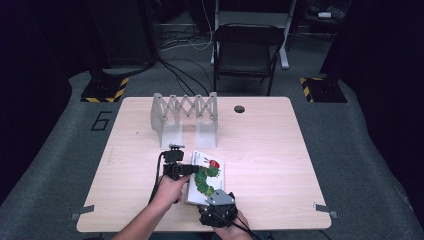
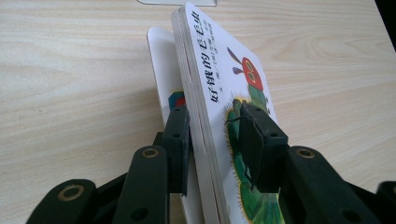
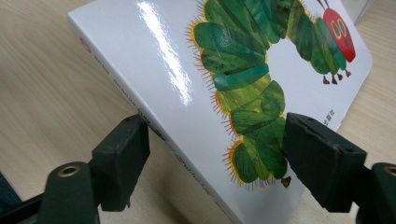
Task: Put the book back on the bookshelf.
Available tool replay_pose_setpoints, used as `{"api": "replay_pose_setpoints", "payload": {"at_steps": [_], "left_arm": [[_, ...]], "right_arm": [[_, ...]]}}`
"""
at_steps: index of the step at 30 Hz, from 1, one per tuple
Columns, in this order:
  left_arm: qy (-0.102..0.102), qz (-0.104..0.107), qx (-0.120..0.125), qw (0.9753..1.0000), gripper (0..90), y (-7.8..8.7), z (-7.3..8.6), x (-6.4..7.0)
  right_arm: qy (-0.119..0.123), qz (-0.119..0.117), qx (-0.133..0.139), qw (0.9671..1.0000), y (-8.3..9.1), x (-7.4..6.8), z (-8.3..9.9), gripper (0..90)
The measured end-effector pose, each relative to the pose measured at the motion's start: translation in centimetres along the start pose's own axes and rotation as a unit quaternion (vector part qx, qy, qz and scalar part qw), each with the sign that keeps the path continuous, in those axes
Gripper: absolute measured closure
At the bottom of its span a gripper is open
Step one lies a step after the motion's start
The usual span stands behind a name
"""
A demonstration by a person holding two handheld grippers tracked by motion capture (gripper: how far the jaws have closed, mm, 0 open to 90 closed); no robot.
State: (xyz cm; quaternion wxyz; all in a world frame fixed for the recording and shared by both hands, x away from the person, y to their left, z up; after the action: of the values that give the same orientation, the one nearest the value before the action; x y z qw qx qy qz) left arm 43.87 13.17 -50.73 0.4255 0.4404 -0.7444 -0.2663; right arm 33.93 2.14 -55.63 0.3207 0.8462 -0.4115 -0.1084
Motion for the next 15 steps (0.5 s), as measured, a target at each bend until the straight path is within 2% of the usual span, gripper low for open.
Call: {"api": "replay_pose_setpoints", "payload": {"at_steps": [2,3,5,6,10,12,13,15], "left_arm": [[0.000,0.001,-0.003,1.0000,64.6,0.0,0.0,0.0],[0.000,0.001,-0.001,1.0000,64.6,-0.1,-0.1,0.1],[0.002,0.002,0.000,1.0000,64.8,-0.1,-0.2,0.1],[0.001,0.005,-0.001,1.0000,64.9,-0.1,-0.3,0.2],[-0.001,0.010,-0.002,1.0000,65.5,-0.1,-0.5,0.5],[0.007,0.017,-0.001,0.9998,65.9,0.0,-0.7,0.7],[0.004,0.019,-0.001,0.9998,65.6,0.0,-0.8,0.8],[0.014,0.033,0.001,0.9994,64.9,0.1,-1.0,1.1]], "right_arm": [[0.009,0.003,0.002,1.0000,0.1,-0.1,0.0,27.5],[0.023,0.009,0.003,0.9997,0.1,0.0,0.0,28.9],[0.018,0.010,0.004,0.9998,0.2,-0.1,0.0,31.7],[0.029,0.014,0.006,0.9995,0.3,-0.2,0.0,34.1],[0.042,0.016,0.014,0.9989,0.7,-0.3,0.0,40.1],[0.042,0.018,0.017,0.9988,0.8,-0.3,0.0,43.3],[0.053,0.021,0.020,0.9982,0.9,-0.2,0.0,45.3],[0.054,0.021,0.024,0.9980,1.1,-0.3,-0.1,47.6]]}}
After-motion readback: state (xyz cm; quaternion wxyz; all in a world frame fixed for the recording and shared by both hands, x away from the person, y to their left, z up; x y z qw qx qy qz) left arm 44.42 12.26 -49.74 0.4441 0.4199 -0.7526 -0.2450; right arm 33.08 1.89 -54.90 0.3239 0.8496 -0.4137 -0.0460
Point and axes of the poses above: each handheld gripper's, and its own axes: y roughly backward along the jaws, z roughly out of its underside, x roughly to its right, the point moved 7 cm from there along -y, roughly forward along the jaws, and after that the axes turned 1 degree about -x, right-handed, at the moved point
